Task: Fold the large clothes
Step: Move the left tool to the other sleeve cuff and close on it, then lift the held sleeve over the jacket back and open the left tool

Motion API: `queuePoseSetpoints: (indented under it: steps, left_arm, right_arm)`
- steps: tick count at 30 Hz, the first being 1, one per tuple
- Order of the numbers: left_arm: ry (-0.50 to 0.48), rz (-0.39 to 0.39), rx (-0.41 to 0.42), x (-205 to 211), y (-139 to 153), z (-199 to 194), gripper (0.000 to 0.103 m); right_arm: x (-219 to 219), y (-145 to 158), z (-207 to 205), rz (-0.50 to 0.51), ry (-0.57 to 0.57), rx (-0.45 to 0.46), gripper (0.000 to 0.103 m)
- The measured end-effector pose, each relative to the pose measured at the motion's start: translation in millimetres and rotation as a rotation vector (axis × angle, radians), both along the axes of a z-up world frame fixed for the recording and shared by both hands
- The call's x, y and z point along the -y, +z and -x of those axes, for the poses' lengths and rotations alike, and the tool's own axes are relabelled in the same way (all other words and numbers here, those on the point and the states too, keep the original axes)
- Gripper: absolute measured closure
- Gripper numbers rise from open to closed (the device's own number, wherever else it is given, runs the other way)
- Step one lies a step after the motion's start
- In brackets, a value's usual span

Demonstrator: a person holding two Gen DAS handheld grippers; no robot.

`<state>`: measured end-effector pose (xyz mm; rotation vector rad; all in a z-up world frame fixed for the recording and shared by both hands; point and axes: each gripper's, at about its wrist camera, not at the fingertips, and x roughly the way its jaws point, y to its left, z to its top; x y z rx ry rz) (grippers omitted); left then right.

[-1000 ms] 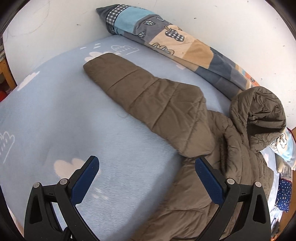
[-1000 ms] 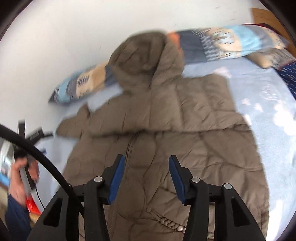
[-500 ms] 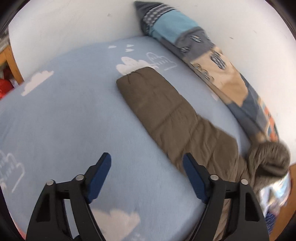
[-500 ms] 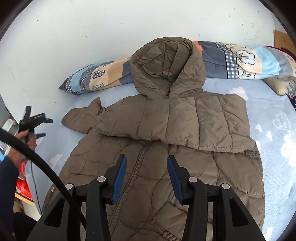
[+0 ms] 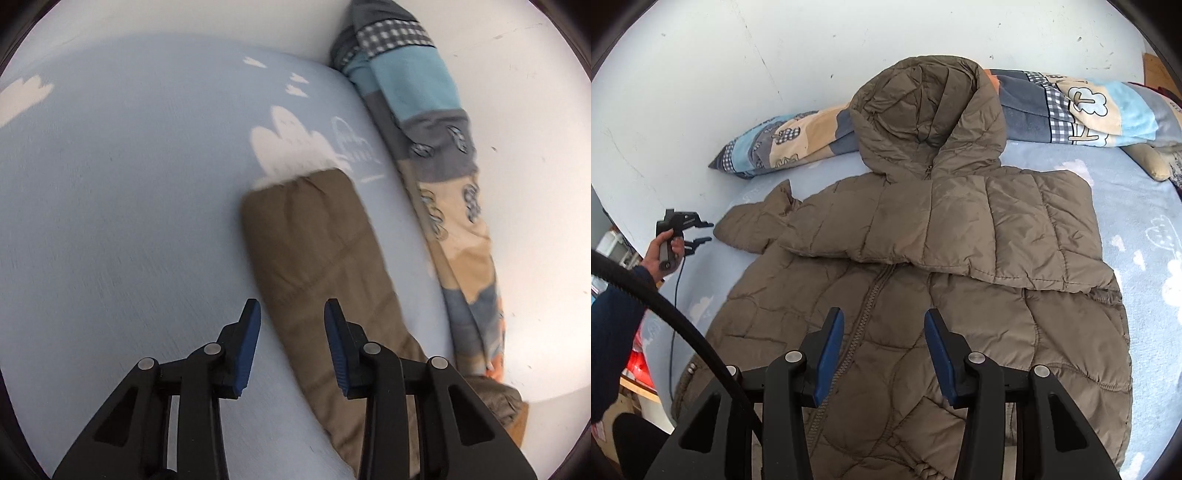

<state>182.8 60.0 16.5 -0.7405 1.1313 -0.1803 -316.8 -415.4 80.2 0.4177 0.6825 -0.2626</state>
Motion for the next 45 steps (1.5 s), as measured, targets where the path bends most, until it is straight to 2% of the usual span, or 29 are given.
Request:
queuePoseSetpoints:
  steps: [3,7,9,11,13,15,16,17,21,25,28,31,34,39,45]
  left_arm:
    - [0.019,0.012,-0.009,-3.1,-12.4,-8.0,0.069]
    - [0.06,0.007,0.061,-5.1,-14.3,-17.5,0.069]
    - [0.084,0.029,0.086,-4.4,-17.6,-23.1,0.064]
    - [0.117,0.056,0.099,-3.8,-25.2,-27.2,0.054]
    - [0.149,0.115,0.114,-3.0,-34.5,-27.0,0.053]
    - [0.147,0.118,0.157,-0.8,-34.2,-24.5,0.053]
    - [0.143,0.109,0.172,0.6,-32.2,-23.1,0.064]
    - [0.138,0.108,0.185,1.0,-30.5,-22.3,0.082]
    - [0.117,0.107,0.239,1.7,-12.2,-16.0,0.089]
    - [0.079,0.098,0.323,10.9,28.9,-2.3,0.089]
    - [0.022,0.106,0.39,25.5,68.0,13.0,0.089]
    - [-0.044,0.128,0.456,44.9,113.9,32.7,0.089]
    - [-0.1,0.147,0.517,68.3,164.0,56.4,0.089]
    - [-0.219,0.141,0.627,121.1,249.6,105.6,0.089]
    - [-0.357,0.151,0.682,184.0,305.4,168.8,0.089]
  right_arm:
    - [1.5,-5.7,-2.9,-0.006,0.004,-0.018,0.053]
    - [2.3,-10.7,-3.3,-0.004,0.008,-0.029,0.053]
    - [2.7,-12.6,-3.3,-0.003,0.007,-0.033,0.053]
    - [2.7,-14.7,-3.9,-0.007,0.01,-0.036,0.053]
    - [2.3,-16.4,-5.0,0.0,0.011,-0.042,0.053]
    - [2.7,-17.6,-5.7,0.003,0.009,-0.045,0.053]
    - [3.1,-18.4,-5.9,0.002,0.007,-0.046,0.053]
    - [3.6,-18.9,-5.8,-0.003,0.005,-0.045,0.053]
    - [3.9,-17.5,-5.6,0.0,-0.001,-0.04,0.053]
    - [9.8,-11.7,-1.2,0.014,-0.041,-0.026,0.053]
    - [24.5,-3.7,7.5,0.069,-0.134,-0.03,0.053]
    - [51.5,-5.2,21.7,0.019,-0.244,-0.031,0.053]
    - [71.7,-6.7,37.1,-0.065,-0.32,0.005,0.053]
    - [75.1,13.5,52.2,-0.043,-0.369,0.065,0.053]
    - [85.3,31.1,73.6,-0.05,-0.426,0.121,0.053]
